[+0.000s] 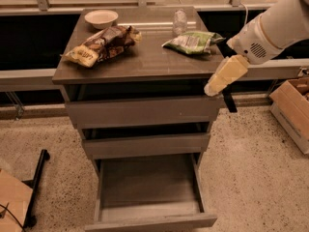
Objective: Place green jalapeno chip bag into bottom drawer
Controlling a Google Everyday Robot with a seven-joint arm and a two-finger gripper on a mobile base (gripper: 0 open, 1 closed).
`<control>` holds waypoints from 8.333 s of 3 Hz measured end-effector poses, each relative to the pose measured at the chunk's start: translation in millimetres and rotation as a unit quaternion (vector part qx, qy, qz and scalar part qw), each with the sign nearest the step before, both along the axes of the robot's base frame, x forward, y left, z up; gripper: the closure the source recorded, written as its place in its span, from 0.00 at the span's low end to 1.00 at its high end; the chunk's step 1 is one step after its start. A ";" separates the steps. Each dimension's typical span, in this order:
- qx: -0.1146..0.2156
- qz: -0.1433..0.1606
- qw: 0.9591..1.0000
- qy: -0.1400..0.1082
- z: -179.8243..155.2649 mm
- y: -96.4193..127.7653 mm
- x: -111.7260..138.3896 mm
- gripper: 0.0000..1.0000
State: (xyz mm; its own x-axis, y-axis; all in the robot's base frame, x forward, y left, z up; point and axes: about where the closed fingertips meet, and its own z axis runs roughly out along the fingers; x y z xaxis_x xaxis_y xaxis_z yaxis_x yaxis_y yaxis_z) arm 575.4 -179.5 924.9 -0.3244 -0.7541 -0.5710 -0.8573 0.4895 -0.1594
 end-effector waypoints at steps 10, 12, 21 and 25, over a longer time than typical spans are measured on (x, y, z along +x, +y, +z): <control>0.164 -0.128 0.974 -0.088 -25.4 -7.4 252.2 1.00; 0.141 -0.043 0.983 -0.106 46.2 8.8 122.6 1.00; 0.196 -0.068 0.950 0.234 -477.6 147.0 -31.6 1.00; 0.193 -0.110 0.936 0.275 -582.0 134.7 -13.9 1.00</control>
Offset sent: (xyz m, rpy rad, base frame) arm 0.1800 -0.0382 -0.0503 0.2822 -0.1449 -0.4359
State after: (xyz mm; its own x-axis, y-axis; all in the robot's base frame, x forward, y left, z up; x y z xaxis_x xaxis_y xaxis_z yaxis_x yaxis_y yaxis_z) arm 561.5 -44.7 342.9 -0.7722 -0.4068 -0.4880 -0.6294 0.5945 0.5005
